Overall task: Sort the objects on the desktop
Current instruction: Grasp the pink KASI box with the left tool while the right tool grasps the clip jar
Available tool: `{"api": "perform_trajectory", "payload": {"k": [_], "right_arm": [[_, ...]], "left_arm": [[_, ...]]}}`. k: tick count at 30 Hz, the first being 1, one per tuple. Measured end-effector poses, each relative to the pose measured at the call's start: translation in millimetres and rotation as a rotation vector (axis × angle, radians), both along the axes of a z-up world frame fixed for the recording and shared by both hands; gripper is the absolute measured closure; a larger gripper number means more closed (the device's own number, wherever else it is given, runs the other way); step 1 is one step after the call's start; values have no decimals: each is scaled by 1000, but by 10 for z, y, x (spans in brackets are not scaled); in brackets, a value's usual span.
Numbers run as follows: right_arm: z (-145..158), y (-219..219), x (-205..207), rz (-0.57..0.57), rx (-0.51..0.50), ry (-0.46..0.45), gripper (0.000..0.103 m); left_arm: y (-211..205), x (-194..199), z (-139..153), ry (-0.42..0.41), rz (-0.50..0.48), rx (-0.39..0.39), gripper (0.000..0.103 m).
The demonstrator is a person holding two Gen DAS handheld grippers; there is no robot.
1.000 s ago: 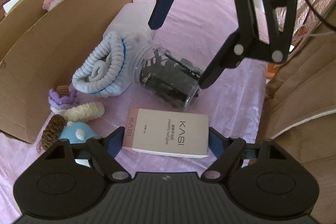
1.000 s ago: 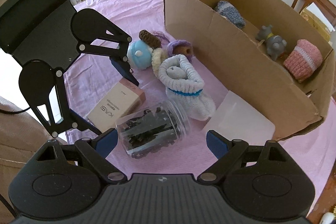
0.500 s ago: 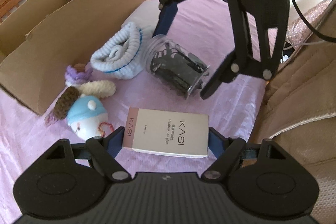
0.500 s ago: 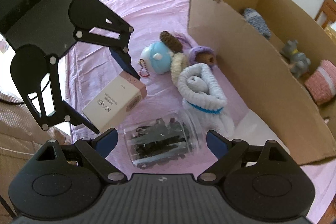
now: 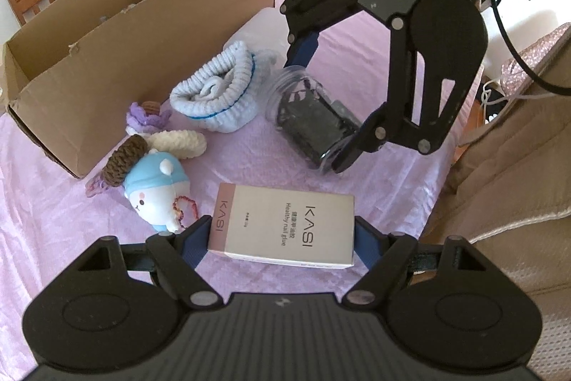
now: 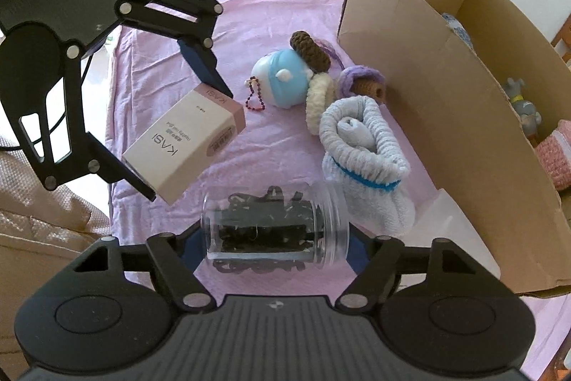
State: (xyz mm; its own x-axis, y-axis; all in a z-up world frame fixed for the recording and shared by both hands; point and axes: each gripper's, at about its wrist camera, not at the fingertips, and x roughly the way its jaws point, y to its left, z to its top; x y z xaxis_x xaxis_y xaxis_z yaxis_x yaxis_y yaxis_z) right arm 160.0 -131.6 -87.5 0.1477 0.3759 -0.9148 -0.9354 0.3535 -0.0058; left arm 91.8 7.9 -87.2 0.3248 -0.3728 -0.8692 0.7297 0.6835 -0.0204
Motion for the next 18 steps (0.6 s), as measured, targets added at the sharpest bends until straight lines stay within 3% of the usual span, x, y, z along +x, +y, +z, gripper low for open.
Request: {"api": "perform_trajectory", "payload": {"k": [18], "right_arm": [[255,-56,-33,-15,53,-21,24]], "left_arm": [[40,19,274,-48,28,-30,22]]}}
